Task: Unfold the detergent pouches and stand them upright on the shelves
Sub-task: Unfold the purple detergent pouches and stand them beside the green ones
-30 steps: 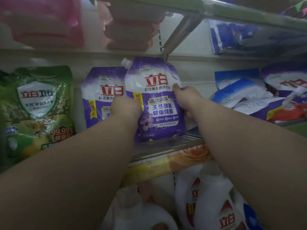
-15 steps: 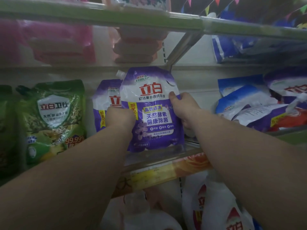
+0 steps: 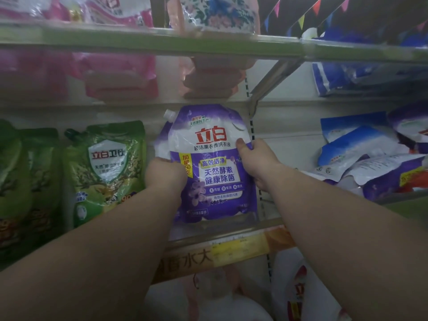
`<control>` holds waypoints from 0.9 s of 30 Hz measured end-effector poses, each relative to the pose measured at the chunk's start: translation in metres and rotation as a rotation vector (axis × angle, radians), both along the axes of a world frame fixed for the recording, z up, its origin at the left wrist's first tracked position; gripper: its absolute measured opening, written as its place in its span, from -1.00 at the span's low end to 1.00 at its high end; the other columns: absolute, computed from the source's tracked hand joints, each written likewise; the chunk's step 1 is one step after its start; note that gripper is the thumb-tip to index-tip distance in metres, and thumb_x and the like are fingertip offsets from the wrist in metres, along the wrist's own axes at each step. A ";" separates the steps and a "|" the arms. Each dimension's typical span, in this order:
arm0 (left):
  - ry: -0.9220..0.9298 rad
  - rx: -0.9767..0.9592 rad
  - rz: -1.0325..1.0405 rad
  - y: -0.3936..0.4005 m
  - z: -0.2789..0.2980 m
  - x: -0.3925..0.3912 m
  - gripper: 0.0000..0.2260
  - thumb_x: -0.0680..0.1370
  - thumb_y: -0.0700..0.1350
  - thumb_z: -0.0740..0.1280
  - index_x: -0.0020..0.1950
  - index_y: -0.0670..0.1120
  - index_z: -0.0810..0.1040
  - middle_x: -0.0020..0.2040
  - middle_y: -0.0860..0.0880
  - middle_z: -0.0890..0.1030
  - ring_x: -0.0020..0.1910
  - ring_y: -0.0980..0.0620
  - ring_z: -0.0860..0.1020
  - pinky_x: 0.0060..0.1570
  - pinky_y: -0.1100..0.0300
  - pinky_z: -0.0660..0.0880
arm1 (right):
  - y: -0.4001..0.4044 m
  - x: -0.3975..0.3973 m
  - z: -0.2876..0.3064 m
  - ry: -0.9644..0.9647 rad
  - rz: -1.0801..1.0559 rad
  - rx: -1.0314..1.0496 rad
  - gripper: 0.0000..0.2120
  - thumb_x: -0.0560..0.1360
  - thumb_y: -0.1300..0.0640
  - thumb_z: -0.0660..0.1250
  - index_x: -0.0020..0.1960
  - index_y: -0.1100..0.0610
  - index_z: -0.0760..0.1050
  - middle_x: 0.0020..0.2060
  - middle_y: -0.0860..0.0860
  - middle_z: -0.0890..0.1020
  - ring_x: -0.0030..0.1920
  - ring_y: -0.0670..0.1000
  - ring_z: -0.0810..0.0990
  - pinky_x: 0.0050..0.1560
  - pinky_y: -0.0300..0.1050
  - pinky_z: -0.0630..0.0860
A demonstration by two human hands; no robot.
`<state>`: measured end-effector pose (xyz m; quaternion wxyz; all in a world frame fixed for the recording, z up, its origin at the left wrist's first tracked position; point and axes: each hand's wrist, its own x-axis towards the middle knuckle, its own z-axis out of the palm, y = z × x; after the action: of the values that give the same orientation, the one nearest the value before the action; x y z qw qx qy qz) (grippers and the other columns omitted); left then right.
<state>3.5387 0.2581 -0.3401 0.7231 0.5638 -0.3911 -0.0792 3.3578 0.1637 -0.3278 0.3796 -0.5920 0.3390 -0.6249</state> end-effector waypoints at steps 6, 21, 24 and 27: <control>-0.005 0.010 -0.007 0.009 -0.002 0.018 -0.90 0.59 -0.12 0.32 0.03 -0.11 0.57 -0.02 -0.17 0.66 -0.03 -0.24 0.64 0.09 -0.14 0.65 | 0.007 0.020 0.000 -0.012 0.031 -0.002 -0.63 0.65 -0.21 0.33 0.23 0.07 0.45 0.00 0.09 0.76 -0.17 0.13 0.80 -0.08 0.25 0.74; -0.051 -0.033 0.008 0.012 -0.007 0.046 -0.95 0.67 -0.14 0.27 0.04 -0.08 0.50 -0.03 -0.09 0.61 -0.03 -0.13 0.61 0.07 -0.11 0.63 | 0.019 0.042 -0.005 -0.036 0.086 0.008 -0.70 0.68 -0.18 0.30 0.18 0.05 0.40 0.00 0.06 0.74 -0.14 0.08 0.80 -0.20 0.05 0.74; -0.067 -0.031 0.024 0.012 -0.008 0.048 -0.95 0.67 -0.13 0.25 0.05 -0.07 0.49 -0.01 -0.09 0.61 -0.04 -0.11 0.60 0.06 -0.11 0.63 | 0.022 0.041 -0.007 -0.027 0.115 0.010 -0.70 0.68 -0.17 0.30 0.19 0.06 0.40 0.01 0.07 0.74 -0.12 0.08 0.80 -0.11 0.12 0.75; -0.074 -0.014 0.044 0.013 -0.009 0.047 -0.95 0.67 -0.13 0.24 0.05 -0.07 0.48 -0.01 -0.08 0.60 -0.02 -0.13 0.60 0.08 -0.13 0.63 | 0.026 0.041 -0.007 -0.008 0.129 0.010 -0.70 0.69 -0.16 0.30 0.22 0.05 0.40 0.03 0.08 0.74 -0.11 0.08 0.80 -0.08 0.14 0.75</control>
<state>3.5853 0.2708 -0.3488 0.7137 0.5697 -0.4057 -0.0393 3.3991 0.1892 -0.3349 0.4234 -0.6083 0.3017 -0.5997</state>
